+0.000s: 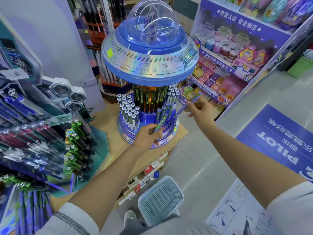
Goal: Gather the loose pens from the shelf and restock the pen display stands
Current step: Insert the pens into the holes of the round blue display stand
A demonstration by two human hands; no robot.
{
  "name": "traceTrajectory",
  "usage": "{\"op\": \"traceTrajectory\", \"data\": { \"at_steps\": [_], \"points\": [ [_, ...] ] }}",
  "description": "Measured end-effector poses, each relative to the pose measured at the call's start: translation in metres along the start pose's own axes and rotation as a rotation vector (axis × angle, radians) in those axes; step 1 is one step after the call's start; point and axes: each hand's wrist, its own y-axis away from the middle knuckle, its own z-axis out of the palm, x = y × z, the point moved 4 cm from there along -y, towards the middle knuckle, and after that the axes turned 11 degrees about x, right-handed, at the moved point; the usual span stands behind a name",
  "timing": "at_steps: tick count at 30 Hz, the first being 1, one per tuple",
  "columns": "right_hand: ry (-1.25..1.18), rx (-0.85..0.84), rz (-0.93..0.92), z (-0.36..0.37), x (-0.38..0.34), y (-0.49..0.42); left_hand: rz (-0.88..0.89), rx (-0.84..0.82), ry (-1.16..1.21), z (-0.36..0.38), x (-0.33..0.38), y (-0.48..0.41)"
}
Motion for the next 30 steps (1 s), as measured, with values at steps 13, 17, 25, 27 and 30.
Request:
{"op": "traceTrajectory", "data": {
  "at_steps": [13,17,25,27,30],
  "points": [
    [0.322,-0.159,-0.075,0.034,0.013,-0.002,-0.005,-0.034,0.026,-0.007,-0.002,-0.008],
    [0.296,-0.107,-0.060,0.035,0.018,0.005,-0.004,-0.047,0.017,-0.008,-0.001,-0.010],
    [0.345,-0.067,-0.040,0.029,0.026,0.006,-0.005,-0.038,-0.029,-0.008,-0.005,-0.014],
    [0.243,-0.040,-0.036,0.023,0.027,0.011,0.004,-0.041,-0.045,-0.005,-0.006,-0.015],
    [0.095,-0.113,0.033,0.024,0.024,0.029,0.020,-0.046,-0.097,0.001,-0.007,-0.016]
  ]
}}
